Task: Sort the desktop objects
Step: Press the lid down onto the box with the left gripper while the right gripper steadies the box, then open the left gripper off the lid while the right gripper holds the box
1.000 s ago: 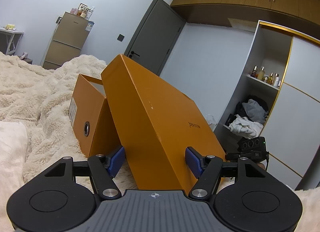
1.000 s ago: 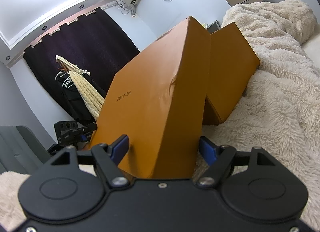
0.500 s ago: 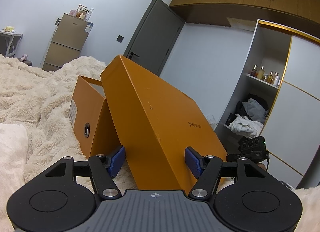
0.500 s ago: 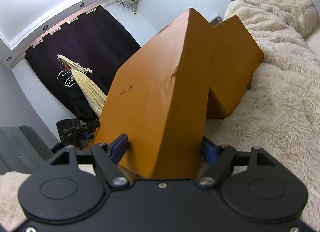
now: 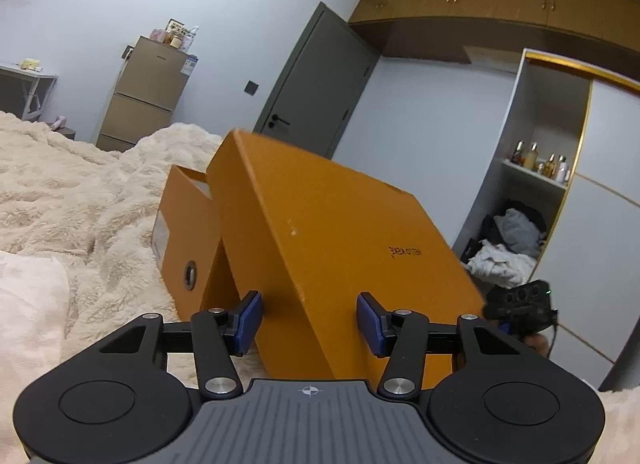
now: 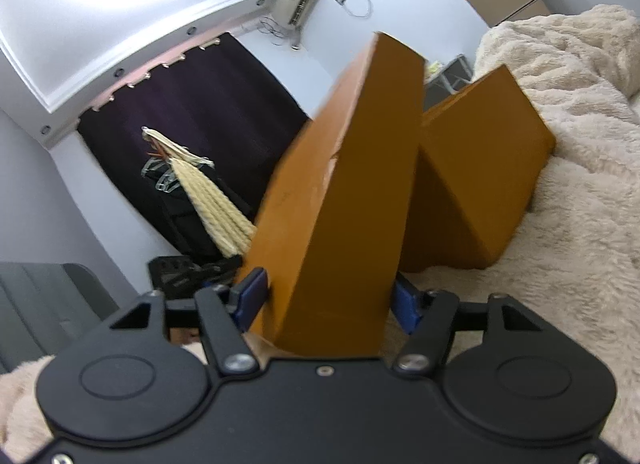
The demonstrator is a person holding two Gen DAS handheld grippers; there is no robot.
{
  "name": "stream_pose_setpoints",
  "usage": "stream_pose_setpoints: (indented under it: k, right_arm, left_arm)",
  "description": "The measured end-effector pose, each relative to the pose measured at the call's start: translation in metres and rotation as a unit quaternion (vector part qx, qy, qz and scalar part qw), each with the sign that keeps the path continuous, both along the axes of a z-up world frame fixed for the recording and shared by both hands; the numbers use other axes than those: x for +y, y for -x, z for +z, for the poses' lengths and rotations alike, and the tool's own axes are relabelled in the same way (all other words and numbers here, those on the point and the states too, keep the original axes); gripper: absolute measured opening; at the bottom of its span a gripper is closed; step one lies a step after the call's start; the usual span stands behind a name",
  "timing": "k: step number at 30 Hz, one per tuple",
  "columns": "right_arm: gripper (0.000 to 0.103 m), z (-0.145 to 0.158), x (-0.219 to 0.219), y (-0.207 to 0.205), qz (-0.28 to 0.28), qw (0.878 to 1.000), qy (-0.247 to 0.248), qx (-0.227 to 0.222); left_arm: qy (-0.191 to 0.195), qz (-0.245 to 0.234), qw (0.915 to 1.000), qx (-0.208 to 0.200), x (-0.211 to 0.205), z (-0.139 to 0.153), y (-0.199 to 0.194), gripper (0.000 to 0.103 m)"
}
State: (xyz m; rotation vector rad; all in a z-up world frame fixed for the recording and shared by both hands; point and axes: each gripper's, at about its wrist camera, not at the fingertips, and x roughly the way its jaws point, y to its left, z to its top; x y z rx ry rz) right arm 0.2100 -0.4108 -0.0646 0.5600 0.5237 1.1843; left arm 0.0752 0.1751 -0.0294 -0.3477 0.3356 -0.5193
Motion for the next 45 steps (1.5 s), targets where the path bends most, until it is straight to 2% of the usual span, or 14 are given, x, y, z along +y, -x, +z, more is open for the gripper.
stream_pose_setpoints:
  k: [6, 25, 37, 45]
  right_arm:
    - [0.063, -0.005, 0.001, -0.004, 0.000, 1.000, -0.003, 0.010]
    - [0.063, 0.006, 0.006, -0.003, -0.005, 1.000, -0.013, 0.007]
    - [0.064, 0.031, 0.015, -0.015, -0.005, 1.000, -0.007, -0.007]
    - [0.067, 0.063, 0.017, -0.035, -0.016, 1.000, -0.004, -0.009]
  left_arm:
    - [0.006, 0.003, 1.0000, -0.003, 0.002, -0.001, -0.001, 0.045]
    - [0.021, 0.007, 0.9994, -0.025, 0.008, 0.016, 0.001, 0.045]
    - [0.023, 0.034, 0.9982, -0.043, 0.010, 0.052, -0.012, 0.045]
    - [-0.001, 0.048, 0.9970, -0.061, -0.001, 0.105, -0.035, 0.045]
